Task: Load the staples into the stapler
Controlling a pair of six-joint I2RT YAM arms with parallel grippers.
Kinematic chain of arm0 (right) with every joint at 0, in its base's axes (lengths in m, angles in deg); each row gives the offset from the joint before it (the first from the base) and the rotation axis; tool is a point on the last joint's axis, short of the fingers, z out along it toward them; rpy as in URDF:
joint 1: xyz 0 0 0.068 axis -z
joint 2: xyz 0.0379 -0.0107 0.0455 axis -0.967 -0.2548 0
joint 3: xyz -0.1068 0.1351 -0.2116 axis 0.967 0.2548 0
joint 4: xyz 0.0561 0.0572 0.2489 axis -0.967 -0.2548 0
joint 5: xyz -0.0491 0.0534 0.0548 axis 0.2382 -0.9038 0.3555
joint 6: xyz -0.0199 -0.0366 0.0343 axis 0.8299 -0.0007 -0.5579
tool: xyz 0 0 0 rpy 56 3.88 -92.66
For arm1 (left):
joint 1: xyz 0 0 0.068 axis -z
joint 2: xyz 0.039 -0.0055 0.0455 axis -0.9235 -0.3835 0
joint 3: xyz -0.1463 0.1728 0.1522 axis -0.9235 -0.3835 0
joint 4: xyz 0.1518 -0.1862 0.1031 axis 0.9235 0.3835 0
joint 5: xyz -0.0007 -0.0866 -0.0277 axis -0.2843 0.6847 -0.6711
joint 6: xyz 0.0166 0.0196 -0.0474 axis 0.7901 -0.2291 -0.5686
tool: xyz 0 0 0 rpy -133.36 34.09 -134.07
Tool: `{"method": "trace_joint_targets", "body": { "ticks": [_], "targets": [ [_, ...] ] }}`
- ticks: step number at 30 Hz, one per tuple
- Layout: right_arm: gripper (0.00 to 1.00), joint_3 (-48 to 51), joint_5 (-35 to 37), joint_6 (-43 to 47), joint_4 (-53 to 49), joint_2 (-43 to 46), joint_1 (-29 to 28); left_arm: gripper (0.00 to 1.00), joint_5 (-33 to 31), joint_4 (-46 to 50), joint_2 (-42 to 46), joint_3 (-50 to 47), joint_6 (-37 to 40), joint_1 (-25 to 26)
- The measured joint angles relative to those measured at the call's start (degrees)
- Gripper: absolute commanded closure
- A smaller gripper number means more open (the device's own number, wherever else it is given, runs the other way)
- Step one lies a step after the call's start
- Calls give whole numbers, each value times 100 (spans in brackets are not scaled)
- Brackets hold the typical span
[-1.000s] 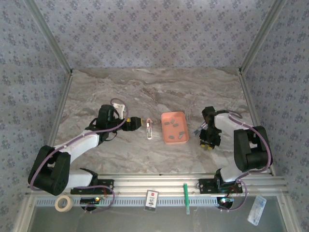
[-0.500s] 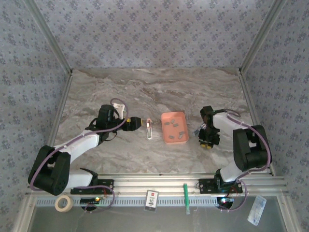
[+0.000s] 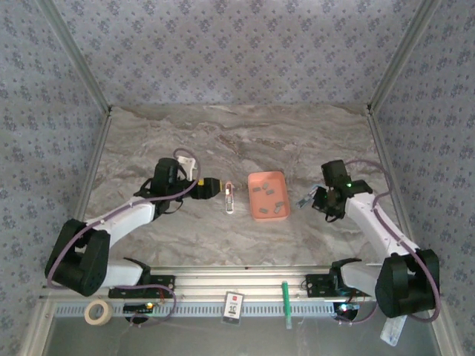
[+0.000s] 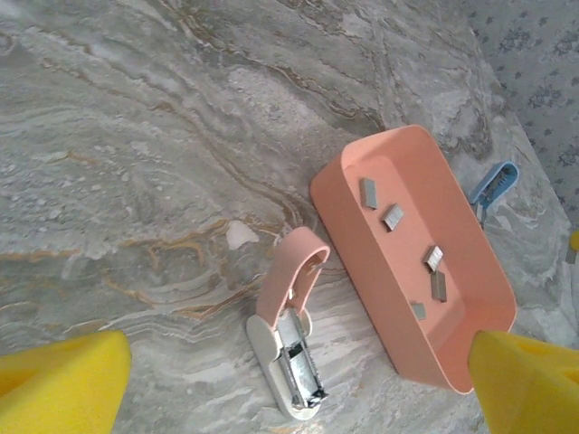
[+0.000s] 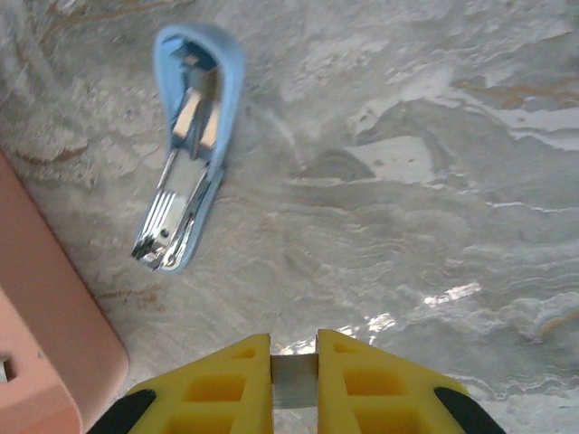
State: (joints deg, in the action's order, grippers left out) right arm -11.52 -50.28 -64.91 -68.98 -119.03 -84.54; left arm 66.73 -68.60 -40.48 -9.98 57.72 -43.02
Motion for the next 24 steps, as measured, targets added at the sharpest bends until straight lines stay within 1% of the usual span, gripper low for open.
{"method": "trace_joint_targets", "body": {
  "ticks": [4, 8, 17, 24],
  "targets": [
    [83, 13, -59, 127, 26, -44, 437, 4, 50, 26, -195, 308, 4, 179],
    [84, 13, -155, 227, 212, -396, 697, 4, 83, 39, -254, 511, 24, 238],
    [84, -221, -240, 422, 717, -1552, 787, 4, 63, 286, -358, 664, 136, 234],
    [85, -586, -223, 584, 905, -2131, 793, 4, 61, 341, -516, 710, 175, 234]
  ]
}}
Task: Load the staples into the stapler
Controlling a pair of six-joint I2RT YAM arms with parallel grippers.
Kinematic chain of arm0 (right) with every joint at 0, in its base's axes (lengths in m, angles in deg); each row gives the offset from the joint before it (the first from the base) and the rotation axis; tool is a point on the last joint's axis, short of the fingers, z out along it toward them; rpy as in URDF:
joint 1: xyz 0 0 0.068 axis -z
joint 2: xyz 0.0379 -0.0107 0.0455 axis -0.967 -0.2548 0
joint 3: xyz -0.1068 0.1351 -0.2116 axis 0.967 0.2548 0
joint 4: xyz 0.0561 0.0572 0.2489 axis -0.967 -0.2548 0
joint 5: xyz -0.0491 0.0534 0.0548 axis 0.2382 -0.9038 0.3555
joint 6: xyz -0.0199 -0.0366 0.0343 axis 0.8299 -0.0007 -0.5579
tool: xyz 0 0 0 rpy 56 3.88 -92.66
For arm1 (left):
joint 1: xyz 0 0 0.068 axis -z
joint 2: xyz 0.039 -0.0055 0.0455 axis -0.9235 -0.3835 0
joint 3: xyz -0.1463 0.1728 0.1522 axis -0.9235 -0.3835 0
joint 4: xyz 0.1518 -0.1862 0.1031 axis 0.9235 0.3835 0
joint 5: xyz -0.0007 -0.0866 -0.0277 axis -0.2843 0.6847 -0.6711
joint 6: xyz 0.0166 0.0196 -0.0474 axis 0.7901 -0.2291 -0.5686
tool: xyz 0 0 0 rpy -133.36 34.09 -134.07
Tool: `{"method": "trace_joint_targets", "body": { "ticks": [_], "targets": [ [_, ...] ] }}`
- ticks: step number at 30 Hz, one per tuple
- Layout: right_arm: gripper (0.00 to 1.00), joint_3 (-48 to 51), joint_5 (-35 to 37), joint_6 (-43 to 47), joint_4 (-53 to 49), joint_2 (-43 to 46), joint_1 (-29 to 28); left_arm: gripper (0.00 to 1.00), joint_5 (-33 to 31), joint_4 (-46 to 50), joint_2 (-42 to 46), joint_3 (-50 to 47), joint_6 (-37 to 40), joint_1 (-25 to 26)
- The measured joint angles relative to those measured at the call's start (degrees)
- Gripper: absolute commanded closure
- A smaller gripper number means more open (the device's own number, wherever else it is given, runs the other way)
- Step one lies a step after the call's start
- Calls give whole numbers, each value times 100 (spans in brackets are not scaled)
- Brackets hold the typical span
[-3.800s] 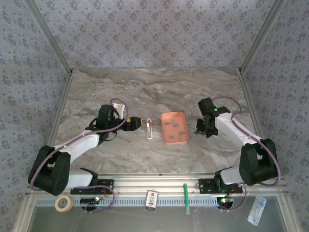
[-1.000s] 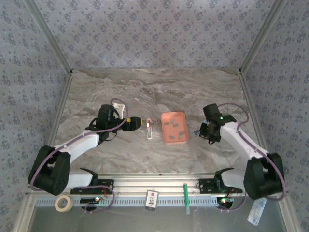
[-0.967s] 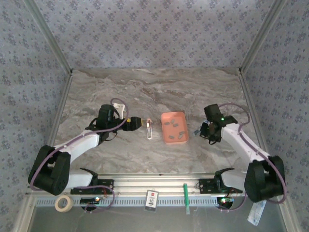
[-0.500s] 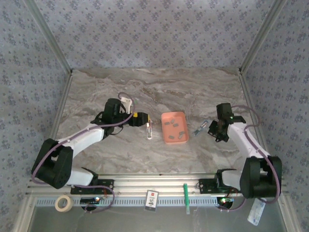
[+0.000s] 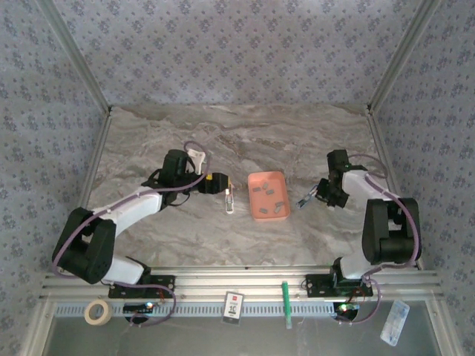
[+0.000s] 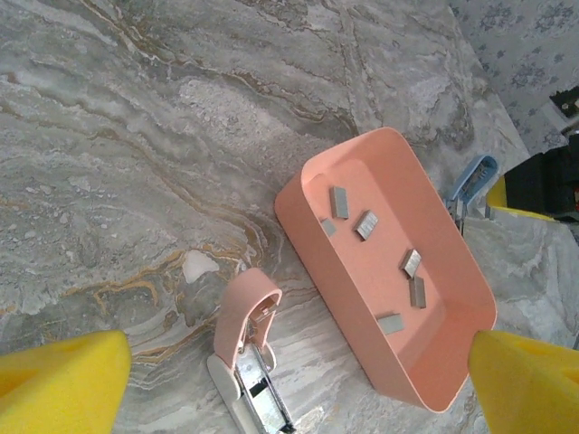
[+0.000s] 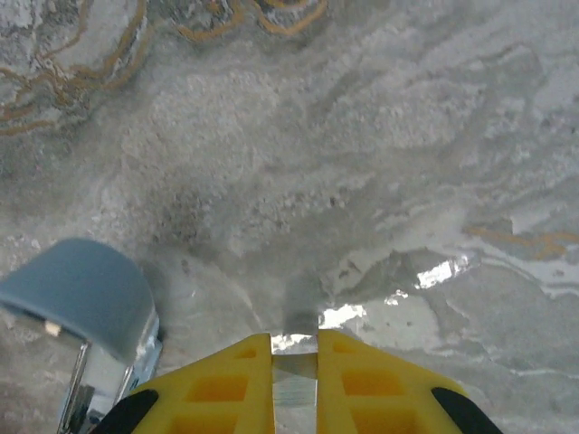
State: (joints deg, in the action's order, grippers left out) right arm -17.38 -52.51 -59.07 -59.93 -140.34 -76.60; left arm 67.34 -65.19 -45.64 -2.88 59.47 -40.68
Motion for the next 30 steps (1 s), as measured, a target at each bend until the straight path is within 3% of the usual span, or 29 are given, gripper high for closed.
{"method": "trace_joint_targets", "body": {
  "ticks": [30],
  "targets": [
    [85, -542, 63, 308, 409, -654, 22, 4, 0, 81, -39, 57, 42, -20]
  ]
}}
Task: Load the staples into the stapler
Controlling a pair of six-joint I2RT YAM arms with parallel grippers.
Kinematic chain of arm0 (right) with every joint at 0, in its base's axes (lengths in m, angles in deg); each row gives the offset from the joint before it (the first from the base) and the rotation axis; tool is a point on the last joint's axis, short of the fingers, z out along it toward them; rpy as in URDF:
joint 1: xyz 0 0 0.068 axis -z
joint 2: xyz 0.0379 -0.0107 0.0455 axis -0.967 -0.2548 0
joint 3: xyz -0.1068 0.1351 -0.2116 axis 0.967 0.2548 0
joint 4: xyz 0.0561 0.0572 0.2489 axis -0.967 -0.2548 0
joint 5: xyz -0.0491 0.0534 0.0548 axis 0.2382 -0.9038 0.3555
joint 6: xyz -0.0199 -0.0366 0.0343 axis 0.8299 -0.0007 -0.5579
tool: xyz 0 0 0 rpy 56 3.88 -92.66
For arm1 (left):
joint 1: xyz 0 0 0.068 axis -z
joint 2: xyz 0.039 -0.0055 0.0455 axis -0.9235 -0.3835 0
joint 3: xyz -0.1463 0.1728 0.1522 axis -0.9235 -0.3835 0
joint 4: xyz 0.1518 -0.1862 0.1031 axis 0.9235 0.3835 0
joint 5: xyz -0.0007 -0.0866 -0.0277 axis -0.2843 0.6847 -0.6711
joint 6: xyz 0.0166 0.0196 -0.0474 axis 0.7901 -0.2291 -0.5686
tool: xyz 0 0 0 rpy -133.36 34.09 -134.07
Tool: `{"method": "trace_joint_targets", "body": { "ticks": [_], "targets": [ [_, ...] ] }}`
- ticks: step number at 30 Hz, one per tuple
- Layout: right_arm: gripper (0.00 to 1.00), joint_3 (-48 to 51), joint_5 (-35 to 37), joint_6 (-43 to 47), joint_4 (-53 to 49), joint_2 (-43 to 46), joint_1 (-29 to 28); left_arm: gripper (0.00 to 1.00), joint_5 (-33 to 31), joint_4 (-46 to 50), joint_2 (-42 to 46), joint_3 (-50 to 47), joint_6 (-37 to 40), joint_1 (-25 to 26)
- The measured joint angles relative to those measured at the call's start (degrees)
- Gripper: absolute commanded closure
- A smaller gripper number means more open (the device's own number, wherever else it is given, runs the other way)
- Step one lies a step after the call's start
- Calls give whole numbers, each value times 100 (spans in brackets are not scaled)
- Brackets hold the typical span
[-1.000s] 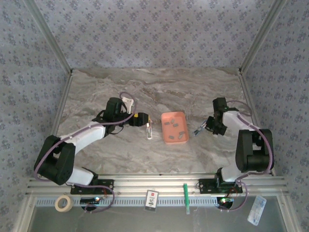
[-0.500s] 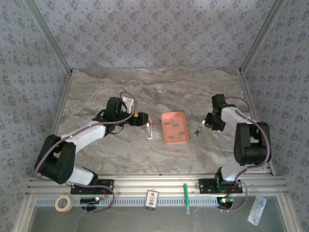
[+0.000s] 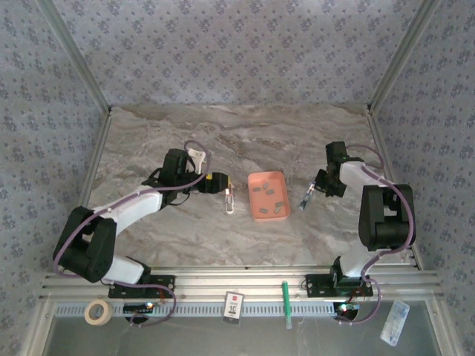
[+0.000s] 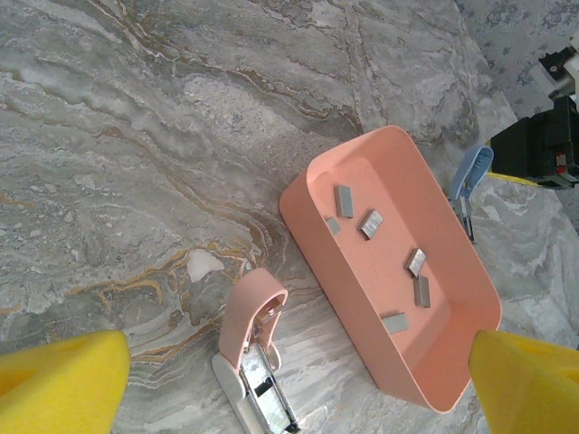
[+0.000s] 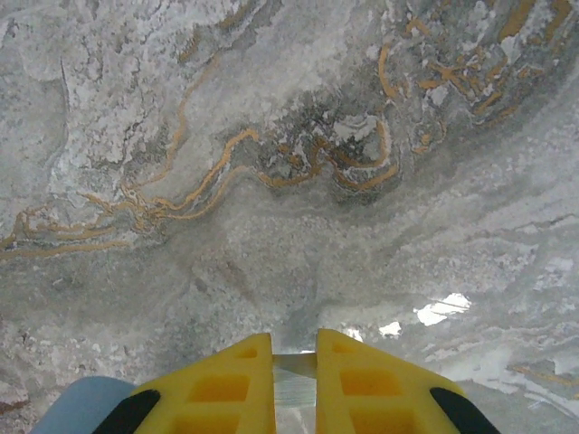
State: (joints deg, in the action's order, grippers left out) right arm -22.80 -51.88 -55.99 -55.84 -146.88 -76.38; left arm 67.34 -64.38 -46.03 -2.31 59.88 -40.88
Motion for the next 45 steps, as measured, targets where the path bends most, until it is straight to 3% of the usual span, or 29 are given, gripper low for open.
{"method": "trace_joint_targets", "body": {
  "ticks": [37, 45],
  "targets": [
    [87, -319, -210, 317, 210, -258, -136, 4, 0, -4, 0, 0, -2, -31],
    [87, 144, 291, 337, 136, 1182, -649, 4, 0, -26, -2, 0, -7, -33]
  ]
}}
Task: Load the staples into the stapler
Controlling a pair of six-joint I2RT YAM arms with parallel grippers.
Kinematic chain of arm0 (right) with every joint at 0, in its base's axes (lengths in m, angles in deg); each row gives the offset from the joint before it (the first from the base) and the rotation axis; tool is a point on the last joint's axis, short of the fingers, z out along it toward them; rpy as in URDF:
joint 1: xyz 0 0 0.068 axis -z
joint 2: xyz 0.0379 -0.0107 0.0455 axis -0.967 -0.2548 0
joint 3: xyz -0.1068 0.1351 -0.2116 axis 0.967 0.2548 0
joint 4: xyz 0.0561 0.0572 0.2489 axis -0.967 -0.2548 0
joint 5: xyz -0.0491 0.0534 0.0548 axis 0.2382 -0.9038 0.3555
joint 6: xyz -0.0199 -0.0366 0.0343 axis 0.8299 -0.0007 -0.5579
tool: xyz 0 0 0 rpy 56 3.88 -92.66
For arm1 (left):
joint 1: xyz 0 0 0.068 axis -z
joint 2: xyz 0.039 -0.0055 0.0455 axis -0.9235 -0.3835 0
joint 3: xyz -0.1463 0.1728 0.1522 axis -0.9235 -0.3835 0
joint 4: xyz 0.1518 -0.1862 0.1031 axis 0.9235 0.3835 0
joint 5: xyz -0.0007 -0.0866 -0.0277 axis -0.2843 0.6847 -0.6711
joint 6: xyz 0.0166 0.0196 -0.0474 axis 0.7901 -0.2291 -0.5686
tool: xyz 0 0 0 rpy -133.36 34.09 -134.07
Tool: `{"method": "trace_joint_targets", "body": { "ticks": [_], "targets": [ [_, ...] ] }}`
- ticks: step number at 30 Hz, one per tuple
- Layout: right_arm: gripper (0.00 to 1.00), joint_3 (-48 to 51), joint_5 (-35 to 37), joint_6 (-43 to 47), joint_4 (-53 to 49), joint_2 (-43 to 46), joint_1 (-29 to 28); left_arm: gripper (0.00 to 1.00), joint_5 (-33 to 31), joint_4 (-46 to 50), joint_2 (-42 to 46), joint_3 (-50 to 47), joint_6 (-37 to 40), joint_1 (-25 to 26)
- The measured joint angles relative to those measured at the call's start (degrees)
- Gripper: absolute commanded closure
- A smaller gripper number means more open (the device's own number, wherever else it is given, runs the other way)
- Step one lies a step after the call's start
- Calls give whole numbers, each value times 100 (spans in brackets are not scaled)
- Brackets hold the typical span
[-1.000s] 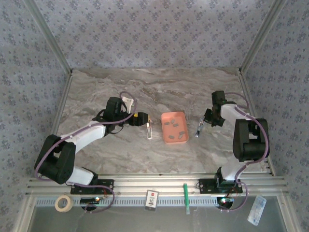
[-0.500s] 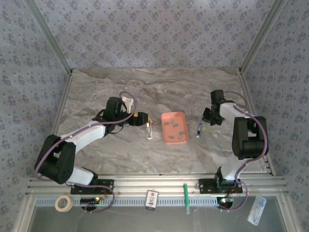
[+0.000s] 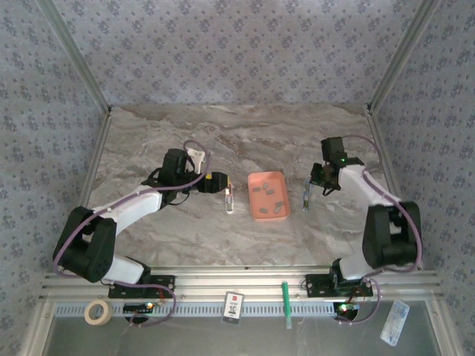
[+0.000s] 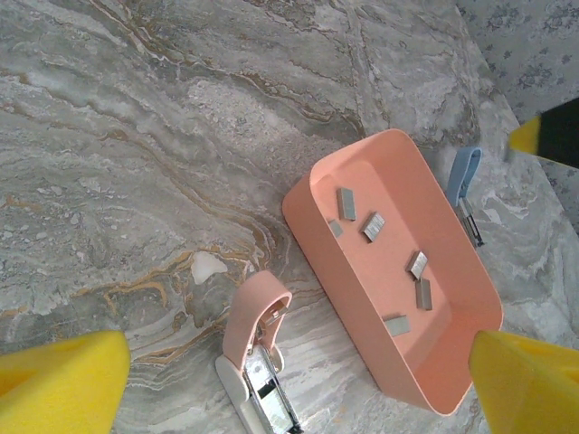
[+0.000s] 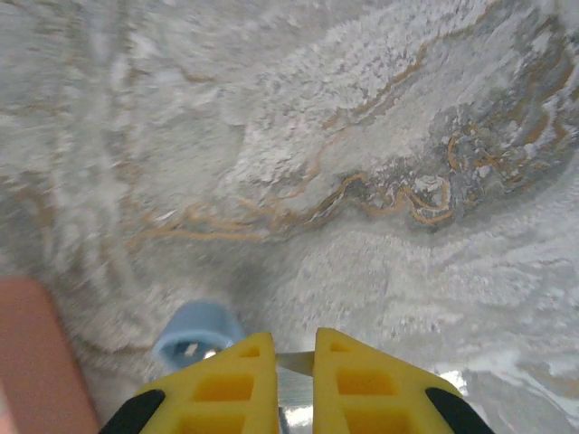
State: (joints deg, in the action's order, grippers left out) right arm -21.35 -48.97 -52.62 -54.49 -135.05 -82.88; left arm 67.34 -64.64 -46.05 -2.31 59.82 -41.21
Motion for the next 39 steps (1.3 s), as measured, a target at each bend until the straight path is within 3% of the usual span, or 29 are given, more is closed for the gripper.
{"method": "trace_joint_targets", "body": {
  "ticks": [7, 10, 16, 39],
  "targets": [
    [87, 831, 605, 2, 133, 1147, -1161, 4, -15, -85, -66, -2, 2, -26],
    [87, 1252, 813, -66, 302, 1346, -1405, 4, -20, -96, -66, -2, 2, -42],
    [87, 1722, 942, -251, 621, 1370, -1464, 4, -20, -114, -66, -2, 0, -63],
    [88, 1755, 911, -463, 1005, 844, -1478, 4, -17, -129, -74, -2, -61, -63]
  ]
}}
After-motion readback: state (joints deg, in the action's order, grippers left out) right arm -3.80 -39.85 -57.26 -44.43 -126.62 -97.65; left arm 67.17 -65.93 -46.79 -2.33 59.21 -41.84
